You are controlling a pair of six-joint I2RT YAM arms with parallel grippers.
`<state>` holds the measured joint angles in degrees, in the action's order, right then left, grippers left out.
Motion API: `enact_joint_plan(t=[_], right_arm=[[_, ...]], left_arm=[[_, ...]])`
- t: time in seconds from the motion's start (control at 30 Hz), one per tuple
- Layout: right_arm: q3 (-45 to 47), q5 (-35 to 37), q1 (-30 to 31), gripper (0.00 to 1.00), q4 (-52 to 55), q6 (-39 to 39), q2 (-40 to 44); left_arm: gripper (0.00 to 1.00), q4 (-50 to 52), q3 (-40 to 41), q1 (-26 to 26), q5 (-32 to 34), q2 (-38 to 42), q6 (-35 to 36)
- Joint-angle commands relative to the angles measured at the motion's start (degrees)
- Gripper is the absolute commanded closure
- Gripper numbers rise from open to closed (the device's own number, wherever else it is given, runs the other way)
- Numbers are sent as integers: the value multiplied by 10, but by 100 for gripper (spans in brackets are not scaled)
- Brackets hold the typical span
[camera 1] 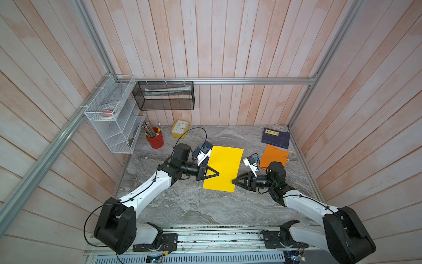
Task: Unclip the paperclips from the documents
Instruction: Adjust the document, then remove the paper clip from the document.
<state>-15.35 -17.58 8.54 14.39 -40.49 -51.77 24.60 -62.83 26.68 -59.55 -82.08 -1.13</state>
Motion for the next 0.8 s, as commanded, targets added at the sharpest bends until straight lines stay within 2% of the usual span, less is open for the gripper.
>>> enact_joint_plan(t=[0.0, 0.3, 0.53, 0.77], right_arm=[[-18, -1, 0, 77, 19, 13, 6], [-31, -74, -1, 69, 0, 54, -6], [-55, -149, 0, 58, -35, 98, 19], [-89, -230, 5, 47, -115, 147, 26]], left_arm=[[100, -12, -3, -2, -10, -4, -6], [100, -37, 2, -2, -8, -9, -29], [100, -72, 10, -1, -23, -6, -61], [100, -76, 0, -2, -44, -18, -56]])
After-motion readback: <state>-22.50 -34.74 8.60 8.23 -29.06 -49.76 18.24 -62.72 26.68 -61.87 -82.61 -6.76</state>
